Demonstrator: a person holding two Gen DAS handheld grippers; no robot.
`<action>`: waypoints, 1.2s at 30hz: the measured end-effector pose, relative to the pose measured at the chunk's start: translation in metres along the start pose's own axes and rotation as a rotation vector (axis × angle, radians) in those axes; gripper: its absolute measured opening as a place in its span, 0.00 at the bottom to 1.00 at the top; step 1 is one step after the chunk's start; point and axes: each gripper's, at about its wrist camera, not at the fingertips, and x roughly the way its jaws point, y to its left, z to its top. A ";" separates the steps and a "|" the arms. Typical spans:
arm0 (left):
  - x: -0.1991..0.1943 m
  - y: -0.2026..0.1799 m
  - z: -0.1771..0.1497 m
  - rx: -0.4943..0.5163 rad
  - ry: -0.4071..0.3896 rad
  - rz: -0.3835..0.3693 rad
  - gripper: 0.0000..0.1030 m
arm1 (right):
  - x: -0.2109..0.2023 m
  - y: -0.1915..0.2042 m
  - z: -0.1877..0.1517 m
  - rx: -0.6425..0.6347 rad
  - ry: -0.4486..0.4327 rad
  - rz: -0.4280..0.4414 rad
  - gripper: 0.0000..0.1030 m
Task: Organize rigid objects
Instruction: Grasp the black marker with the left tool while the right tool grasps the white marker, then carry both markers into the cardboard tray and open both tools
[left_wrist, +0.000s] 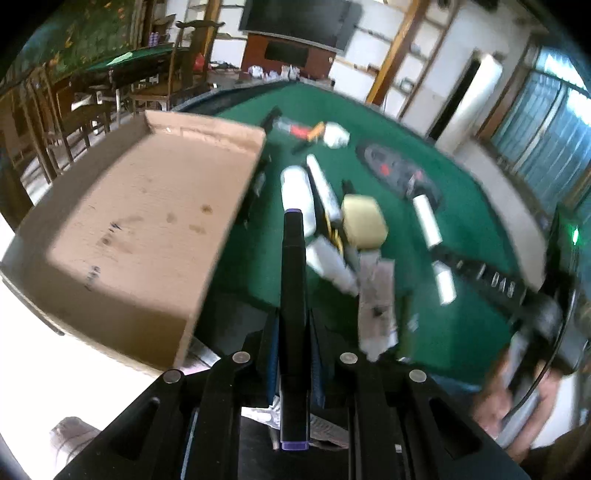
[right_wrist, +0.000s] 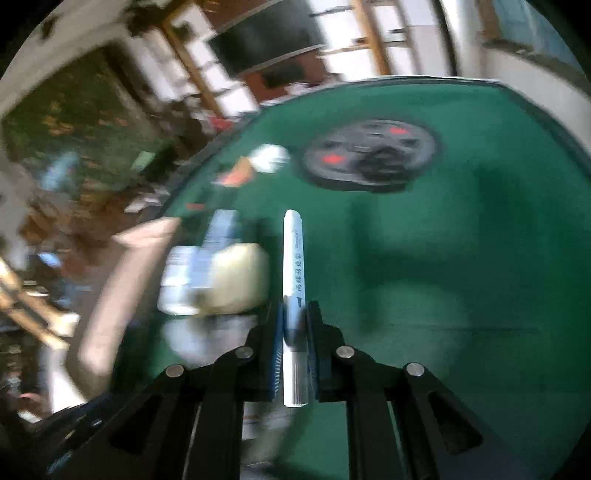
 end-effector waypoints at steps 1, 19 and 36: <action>-0.009 0.006 0.004 -0.014 -0.022 0.001 0.14 | -0.002 0.010 0.000 -0.013 0.000 0.041 0.12; 0.029 0.138 0.070 -0.159 -0.038 0.221 0.14 | 0.105 0.205 -0.018 -0.291 0.195 0.262 0.12; 0.046 0.147 0.068 -0.134 0.002 0.240 0.14 | 0.122 0.208 -0.023 -0.340 0.202 0.180 0.12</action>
